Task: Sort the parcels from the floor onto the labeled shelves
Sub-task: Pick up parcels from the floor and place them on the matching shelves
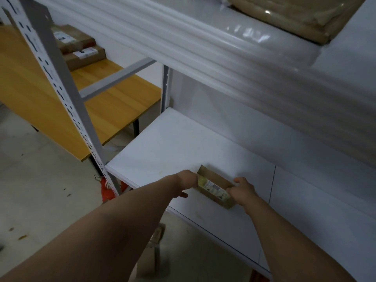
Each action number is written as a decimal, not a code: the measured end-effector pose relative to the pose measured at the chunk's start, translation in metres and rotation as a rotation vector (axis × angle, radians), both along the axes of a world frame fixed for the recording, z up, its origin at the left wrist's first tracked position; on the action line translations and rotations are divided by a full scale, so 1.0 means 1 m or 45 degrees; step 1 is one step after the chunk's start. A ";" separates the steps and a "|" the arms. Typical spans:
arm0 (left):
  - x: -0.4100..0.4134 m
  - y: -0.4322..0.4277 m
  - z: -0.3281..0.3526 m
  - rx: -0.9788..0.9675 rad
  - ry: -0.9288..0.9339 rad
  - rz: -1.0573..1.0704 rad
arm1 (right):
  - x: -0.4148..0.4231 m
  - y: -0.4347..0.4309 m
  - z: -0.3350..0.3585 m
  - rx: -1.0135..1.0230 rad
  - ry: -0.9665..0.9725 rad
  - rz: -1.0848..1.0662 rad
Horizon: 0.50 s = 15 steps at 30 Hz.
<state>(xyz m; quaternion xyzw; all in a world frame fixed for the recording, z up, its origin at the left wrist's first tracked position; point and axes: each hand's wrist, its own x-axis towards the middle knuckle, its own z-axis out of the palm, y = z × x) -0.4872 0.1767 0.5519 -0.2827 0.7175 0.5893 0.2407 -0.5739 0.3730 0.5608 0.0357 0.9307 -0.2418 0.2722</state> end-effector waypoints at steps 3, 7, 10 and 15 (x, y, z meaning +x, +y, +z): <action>0.016 -0.016 0.003 0.030 -0.038 0.048 | 0.008 -0.016 0.016 0.085 0.083 -0.001; 0.044 -0.044 0.016 0.072 -0.076 0.186 | 0.038 -0.053 0.039 0.082 0.143 0.144; 0.075 -0.067 0.028 0.027 -0.033 0.153 | 0.071 -0.089 0.049 0.015 0.120 0.207; 0.151 -0.124 0.040 -0.107 -0.001 0.128 | 0.142 -0.162 0.055 0.000 0.072 0.303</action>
